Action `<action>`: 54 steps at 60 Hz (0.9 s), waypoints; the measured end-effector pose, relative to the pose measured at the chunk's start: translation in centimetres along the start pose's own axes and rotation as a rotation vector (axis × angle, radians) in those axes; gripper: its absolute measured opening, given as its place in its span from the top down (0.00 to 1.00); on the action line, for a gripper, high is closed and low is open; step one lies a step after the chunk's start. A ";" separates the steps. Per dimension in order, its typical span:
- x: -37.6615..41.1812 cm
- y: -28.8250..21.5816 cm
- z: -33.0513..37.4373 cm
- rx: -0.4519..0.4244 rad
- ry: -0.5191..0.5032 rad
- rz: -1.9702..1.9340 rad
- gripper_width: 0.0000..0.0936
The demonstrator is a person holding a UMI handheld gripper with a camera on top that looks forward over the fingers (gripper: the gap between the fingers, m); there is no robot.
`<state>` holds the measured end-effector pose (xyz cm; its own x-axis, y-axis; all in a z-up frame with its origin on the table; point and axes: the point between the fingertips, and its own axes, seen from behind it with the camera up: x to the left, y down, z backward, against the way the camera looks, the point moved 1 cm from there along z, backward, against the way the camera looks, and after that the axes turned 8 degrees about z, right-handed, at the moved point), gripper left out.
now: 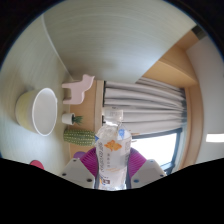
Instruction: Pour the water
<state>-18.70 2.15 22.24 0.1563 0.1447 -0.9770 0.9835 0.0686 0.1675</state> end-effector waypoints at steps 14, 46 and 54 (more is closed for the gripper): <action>-2.9 4.8 1.2 0.115 -0.074 -1.002 0.62; 8.1 8.6 1.7 0.237 -0.180 -1.580 0.62; 10.7 8.1 1.8 0.253 -0.223 -1.619 0.62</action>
<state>-8.92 2.44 12.86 -0.9930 -0.0493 -0.1076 0.1141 -0.1574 -0.9809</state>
